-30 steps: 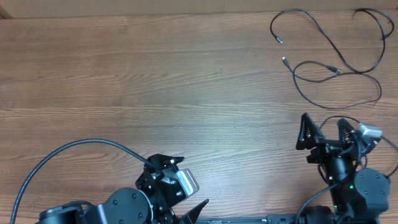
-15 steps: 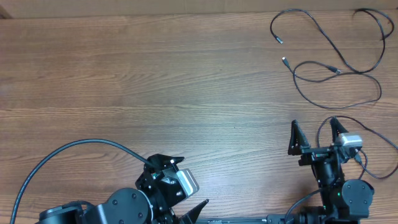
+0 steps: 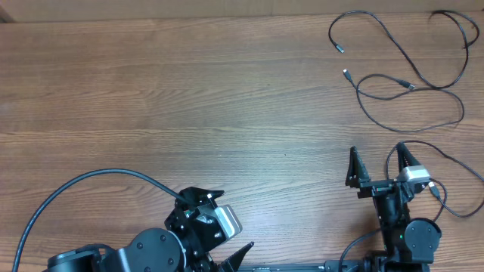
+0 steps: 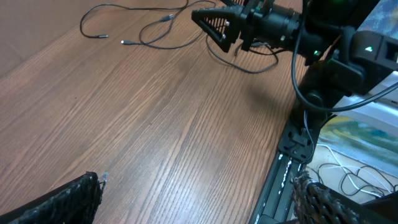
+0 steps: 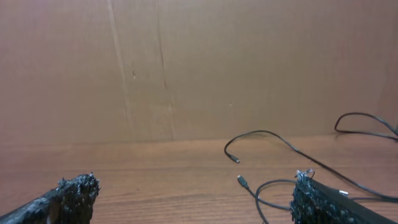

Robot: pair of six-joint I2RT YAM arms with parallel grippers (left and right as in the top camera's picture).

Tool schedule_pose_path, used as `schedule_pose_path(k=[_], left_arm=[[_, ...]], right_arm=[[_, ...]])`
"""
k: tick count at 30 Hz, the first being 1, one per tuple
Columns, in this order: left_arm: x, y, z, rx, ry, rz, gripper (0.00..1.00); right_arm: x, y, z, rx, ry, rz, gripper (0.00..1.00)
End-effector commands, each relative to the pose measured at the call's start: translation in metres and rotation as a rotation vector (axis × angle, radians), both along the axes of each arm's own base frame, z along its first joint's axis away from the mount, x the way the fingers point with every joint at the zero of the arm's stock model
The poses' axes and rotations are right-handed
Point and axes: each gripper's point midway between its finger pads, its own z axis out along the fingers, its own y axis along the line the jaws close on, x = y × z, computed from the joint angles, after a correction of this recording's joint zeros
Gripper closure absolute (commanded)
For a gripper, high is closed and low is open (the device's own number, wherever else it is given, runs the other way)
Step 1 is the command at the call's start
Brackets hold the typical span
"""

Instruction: Untangle cables

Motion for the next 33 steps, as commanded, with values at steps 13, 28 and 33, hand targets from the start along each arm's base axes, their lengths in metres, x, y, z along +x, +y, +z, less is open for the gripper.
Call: schedule_pose_path(k=[13,28,33], left_arm=[[0.001,0.0,0.007,-0.005,-0.029,-0.007,0.01],[0.001,0.0,0.007,-0.005,-0.029,-0.007,0.0],[0.001,0.0,0.007,-0.005,-0.029,-0.006,0.0]], right_arm=[[0.004,0.0,-0.043,-0.053,0.125,-0.006,0.0],[0.004,-0.007,-0.044,-0.126,0.124,-0.05,0.0],[0.004,-0.008,-0.045,-0.123,0.127,-0.058,0.0]])
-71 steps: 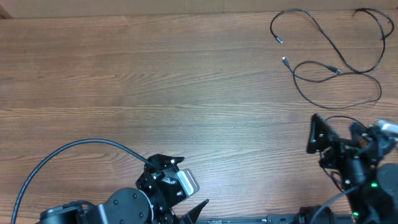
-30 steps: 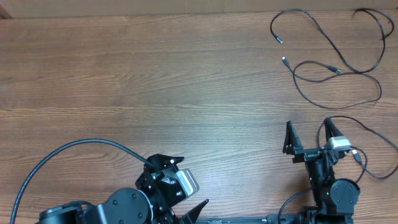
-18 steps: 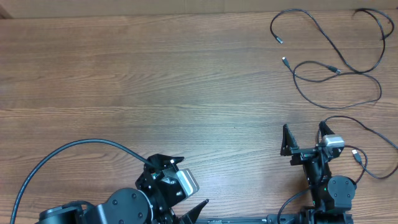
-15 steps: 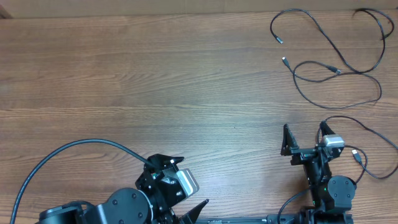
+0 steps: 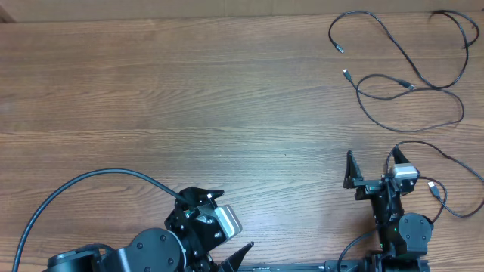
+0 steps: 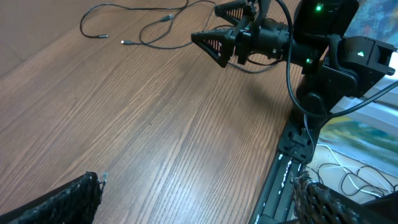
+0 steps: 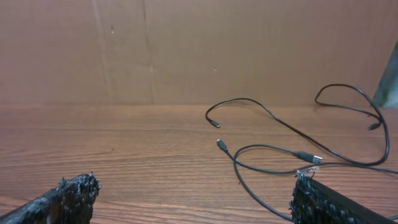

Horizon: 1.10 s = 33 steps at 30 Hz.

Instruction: Untangle cables

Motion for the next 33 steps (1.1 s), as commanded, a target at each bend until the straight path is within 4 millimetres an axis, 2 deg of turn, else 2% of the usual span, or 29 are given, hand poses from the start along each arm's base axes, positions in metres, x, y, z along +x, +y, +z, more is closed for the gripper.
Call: schedule_pose_path(k=[1,33], left_arm=[[0.0008,0.0003,0.0069,-0.005,-0.029,-0.007,0.0],[0.0008,0.0003,0.0069,-0.005,-0.029,-0.007,0.0]], right_arm=[[0.0001,-0.0009,-0.0027,-0.019,-0.001,-0.008,0.0],[0.0,0.002,-0.0012,-0.02,-0.007,0.01,0.0]])
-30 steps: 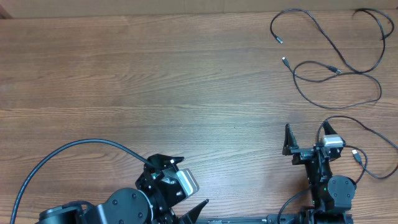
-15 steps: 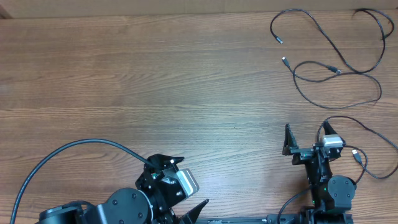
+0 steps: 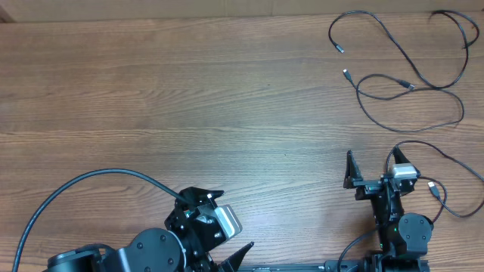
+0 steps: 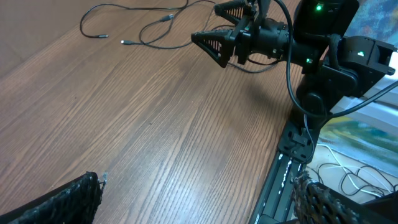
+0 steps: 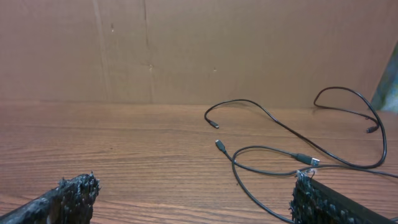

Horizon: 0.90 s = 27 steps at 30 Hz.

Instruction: Untangle cables

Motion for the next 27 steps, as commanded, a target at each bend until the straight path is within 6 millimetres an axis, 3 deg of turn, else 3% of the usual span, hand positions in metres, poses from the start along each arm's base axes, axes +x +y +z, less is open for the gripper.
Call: schedule_pose_path(k=[1,9,12,21,27], left_arm=[[0.001,0.0,0.007,-0.006,-0.029,-0.006,0.0],[-0.008,0.004,-0.005,0.033,0.024,-0.033,0.0],[-0.002,0.009,-0.009,0.043,0.032,0.005,0.0],[0.065,0.032,-0.006,-0.082,0.058,0.339,0.01],[0.106,0.062,-0.007,-0.149,0.045,0.531,0.0]], right_arm=[[0.0,0.002,-0.002,-0.004,-0.005,0.008,0.0],[0.0,0.002,-0.002,-0.004,-0.005,0.008,0.0],[0.0,0.002,-0.002,-0.004,-0.004,0.008,0.0],[0.0,0.002,-0.002,-0.004,-0.005,0.008,0.0],[0.0,0.002,-0.002,-0.004,-0.005,0.008,0.0]])
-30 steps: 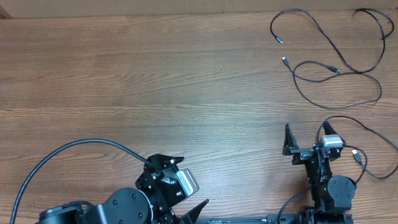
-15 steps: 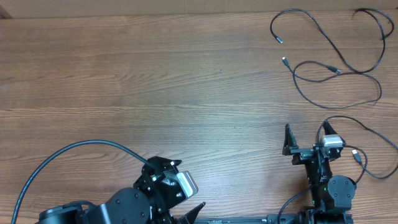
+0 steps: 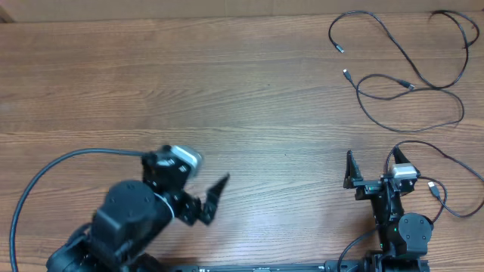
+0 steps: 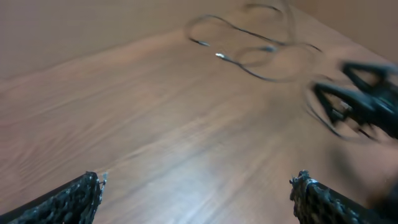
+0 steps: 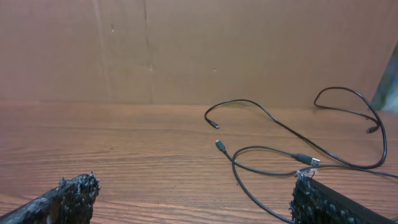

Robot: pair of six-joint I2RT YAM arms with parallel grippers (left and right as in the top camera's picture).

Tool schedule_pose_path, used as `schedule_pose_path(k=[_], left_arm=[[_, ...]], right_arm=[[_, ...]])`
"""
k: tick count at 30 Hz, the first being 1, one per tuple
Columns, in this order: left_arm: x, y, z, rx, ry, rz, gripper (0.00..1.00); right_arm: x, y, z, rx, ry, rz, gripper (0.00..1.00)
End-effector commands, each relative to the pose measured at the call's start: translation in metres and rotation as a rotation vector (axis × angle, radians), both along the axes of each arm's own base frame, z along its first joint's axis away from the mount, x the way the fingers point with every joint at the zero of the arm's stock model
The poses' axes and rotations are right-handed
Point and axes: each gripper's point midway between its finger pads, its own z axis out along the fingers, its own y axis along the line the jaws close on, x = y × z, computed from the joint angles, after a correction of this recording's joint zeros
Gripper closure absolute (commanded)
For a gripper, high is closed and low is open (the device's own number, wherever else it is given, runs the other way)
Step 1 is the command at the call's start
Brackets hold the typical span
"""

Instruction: Untangle cables

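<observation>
Thin black cables (image 3: 401,75) lie looped over each other at the far right of the wooden table (image 3: 189,91); their plug ends (image 5: 221,145) show in the right wrist view. One more black cable (image 3: 450,177) curls beside my right gripper (image 3: 373,165), which stands open and empty, short of the loops (image 5: 292,152). My left gripper (image 3: 210,202) is open over bare wood at the near left, far from the cables. Its wrist view is blurred; the cables (image 4: 249,53) show small at the top and the right arm (image 4: 364,102) at the right.
A cardboard wall (image 5: 199,50) closes the far side of the table. The left arm's thick black supply cable (image 3: 45,189) arcs over the near left corner. The right arm's base (image 3: 404,234) sits at the near edge.
My left arm has come away from the near edge, now farther left and forward, with its wrist turned toward the cables. The right arm and the cables have not moved.
At first my right gripper was held level, seeing mostly the wall. A second later it sat slightly nearer and tilted down at the cables, and stayed so. My left arm rested at the near edge until this moment, when it has shifted left and forward. Cables unchanged throughout.
</observation>
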Motion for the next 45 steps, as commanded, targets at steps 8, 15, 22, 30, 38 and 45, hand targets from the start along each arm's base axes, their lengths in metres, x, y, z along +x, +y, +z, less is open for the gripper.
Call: schedule_pose_path(k=[8,15,22,30,38,45], left_arm=[[0.047,0.05,-0.023,-0.083,-0.009,0.238,0.0],[0.043,0.089,-0.037,-0.086,-0.025,0.388,0.01],[0.021,0.134,-0.043,-0.087,-0.048,0.58,0.01],[0.006,0.148,-0.052,-0.069,-0.027,0.656,0.0],[0.004,0.151,-0.062,-0.075,-0.108,0.674,0.01],[0.013,0.152,-0.074,-0.102,-0.24,0.667,0.01]], right_arm=[[0.0,0.002,-0.002,-0.004,-0.004,0.008,0.0],[0.0,0.002,-0.002,-0.004,-0.005,0.008,0.0],[0.0,0.002,-0.002,-0.004,-0.005,0.008,0.0],[0.0,0.002,-0.002,-0.004,-0.005,0.008,0.0],[0.0,0.002,-0.002,-0.004,-0.004,0.008,0.0],[0.0,0.002,-0.002,-0.004,-0.005,0.008,0.0]])
